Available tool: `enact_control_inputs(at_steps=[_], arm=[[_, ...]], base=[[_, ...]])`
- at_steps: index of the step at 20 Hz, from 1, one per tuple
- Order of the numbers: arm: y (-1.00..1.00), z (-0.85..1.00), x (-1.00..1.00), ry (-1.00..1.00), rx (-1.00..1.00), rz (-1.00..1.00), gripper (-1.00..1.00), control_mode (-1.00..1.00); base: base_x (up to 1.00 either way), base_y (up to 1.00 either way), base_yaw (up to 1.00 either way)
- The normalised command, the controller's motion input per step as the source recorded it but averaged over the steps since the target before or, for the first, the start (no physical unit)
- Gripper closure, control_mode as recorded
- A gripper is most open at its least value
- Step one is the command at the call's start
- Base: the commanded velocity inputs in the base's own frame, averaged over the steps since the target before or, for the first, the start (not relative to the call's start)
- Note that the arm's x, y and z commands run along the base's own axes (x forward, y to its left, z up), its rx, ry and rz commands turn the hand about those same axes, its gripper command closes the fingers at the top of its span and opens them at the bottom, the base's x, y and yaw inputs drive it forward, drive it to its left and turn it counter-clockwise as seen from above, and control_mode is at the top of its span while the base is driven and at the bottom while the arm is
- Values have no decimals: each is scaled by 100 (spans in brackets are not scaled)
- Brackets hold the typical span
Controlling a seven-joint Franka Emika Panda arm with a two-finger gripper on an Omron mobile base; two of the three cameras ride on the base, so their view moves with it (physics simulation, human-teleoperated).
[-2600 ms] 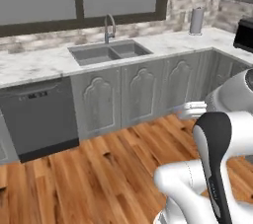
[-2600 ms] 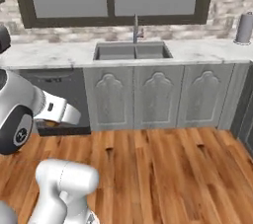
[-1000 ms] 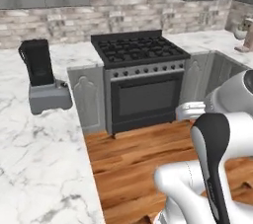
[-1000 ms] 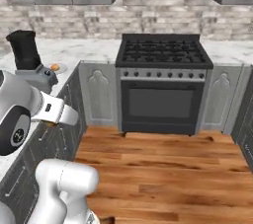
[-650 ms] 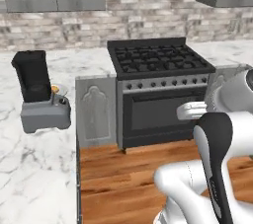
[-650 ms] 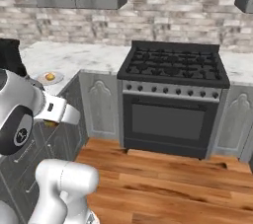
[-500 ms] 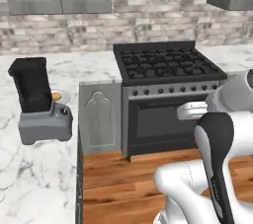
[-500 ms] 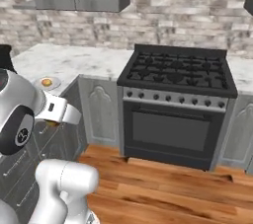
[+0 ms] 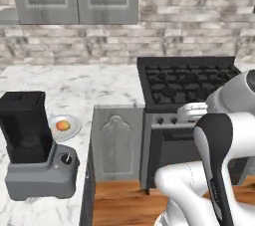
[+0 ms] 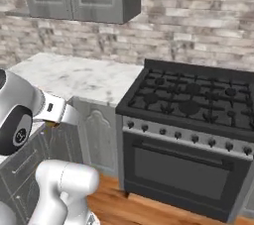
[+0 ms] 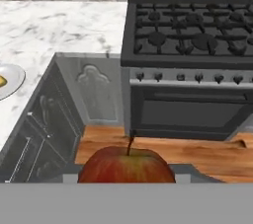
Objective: Pick the apple and mango from the fridge and place them on the plate next to the blender to make a fruit smoothie.
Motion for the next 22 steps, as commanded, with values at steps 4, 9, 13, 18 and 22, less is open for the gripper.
enact_control_inputs(at_steps=[4,9,13,18,22], arm=[[0,0,0,0,0,0,100,100],[0,0,0,0,0,0,100,100],[0,0,0,0,0,0,100,100],[0,0,0,0,0,0,100,100],[0,0,0,0,0,0,100,100]], base=[[84,-16,79],[55,-10,93],[63,-21,87],[75,-37,66],[77,-31,25]])
